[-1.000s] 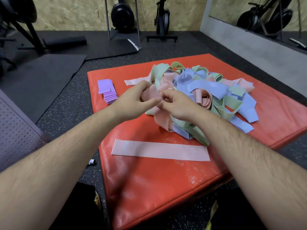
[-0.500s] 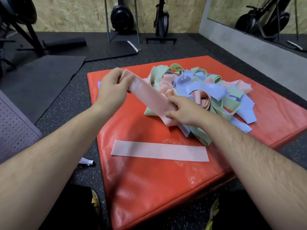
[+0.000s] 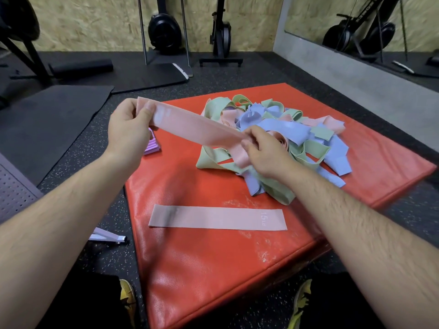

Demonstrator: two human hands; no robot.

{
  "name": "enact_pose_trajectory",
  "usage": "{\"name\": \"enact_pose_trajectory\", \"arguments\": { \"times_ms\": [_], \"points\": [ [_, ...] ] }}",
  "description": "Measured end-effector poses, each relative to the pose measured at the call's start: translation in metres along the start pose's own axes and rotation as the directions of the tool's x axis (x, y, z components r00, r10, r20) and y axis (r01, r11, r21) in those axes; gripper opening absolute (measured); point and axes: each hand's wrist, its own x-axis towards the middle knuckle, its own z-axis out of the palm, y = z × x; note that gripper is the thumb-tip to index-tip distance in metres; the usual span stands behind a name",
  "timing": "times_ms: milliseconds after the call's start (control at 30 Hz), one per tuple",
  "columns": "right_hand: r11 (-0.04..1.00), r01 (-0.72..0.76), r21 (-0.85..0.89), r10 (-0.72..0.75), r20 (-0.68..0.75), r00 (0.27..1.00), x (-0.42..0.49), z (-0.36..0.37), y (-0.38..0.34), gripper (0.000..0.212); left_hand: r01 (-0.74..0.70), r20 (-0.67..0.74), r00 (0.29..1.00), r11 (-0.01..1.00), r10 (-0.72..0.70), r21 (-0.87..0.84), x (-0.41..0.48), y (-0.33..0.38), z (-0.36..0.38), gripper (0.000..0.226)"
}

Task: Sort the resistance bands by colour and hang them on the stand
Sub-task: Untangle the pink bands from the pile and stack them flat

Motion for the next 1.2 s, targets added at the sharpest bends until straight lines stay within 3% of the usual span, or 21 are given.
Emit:
{"name": "enact_pose_trajectory", "arguments": {
  "times_ms": [67,133,300,400,500,767,1033,1200],
  "points": [
    [0.997,0.049,0.060,-0.043,-0.103,0.994,0.005,-0.010,-0.004,0.010,0.002,-0.024,1.000,1.000,-0.002,-0.008,0.001,0.001,-0.002,0.014],
    [0.994,0.061,0.088,-0.052,-0.105,0.993,0.009,-0.022,-0.006,0.012,0.014,-0.041,0.999,1.000,-0.015,-0.011,0.002,0.000,-0.003,0.014],
    [0.998,-0.051,0.041,0.050,0.040,0.998,0.005,-0.037,-0.008,0.024,0.063,-0.011,0.998,0.998,-0.063,-0.024,0.004,-0.005,-0.003,0.014],
    [0.971,-0.099,0.219,0.093,0.035,0.995,0.000,-0.045,-0.012,0.032,0.097,0.011,0.995,0.995,-0.097,-0.019,0.006,-0.009,-0.006,0.014],
    [0.877,-0.158,0.453,0.119,0.113,0.986,-0.006,-0.058,-0.014,0.040,0.126,0.024,0.992,0.992,-0.126,-0.013,0.004,-0.010,-0.007,0.014],
    [0.746,-0.331,0.578,0.160,0.328,0.931,-0.023,-0.068,0.000,0.033,0.213,0.100,0.973,0.976,-0.209,-0.039,-0.002,-0.019,-0.015,0.013],
    [0.840,-0.369,0.398,0.276,0.271,0.922,-0.042,-0.071,0.016,0.011,0.180,0.186,0.964,0.980,-0.192,0.082,-0.026,-0.023,-0.029,0.015],
    [0.877,-0.390,0.282,0.313,0.280,0.907,-0.057,-0.069,0.028,0.016,0.283,0.267,0.906,0.939,-0.329,0.197,-0.039,-0.033,-0.044,0.016]
  ]
}}
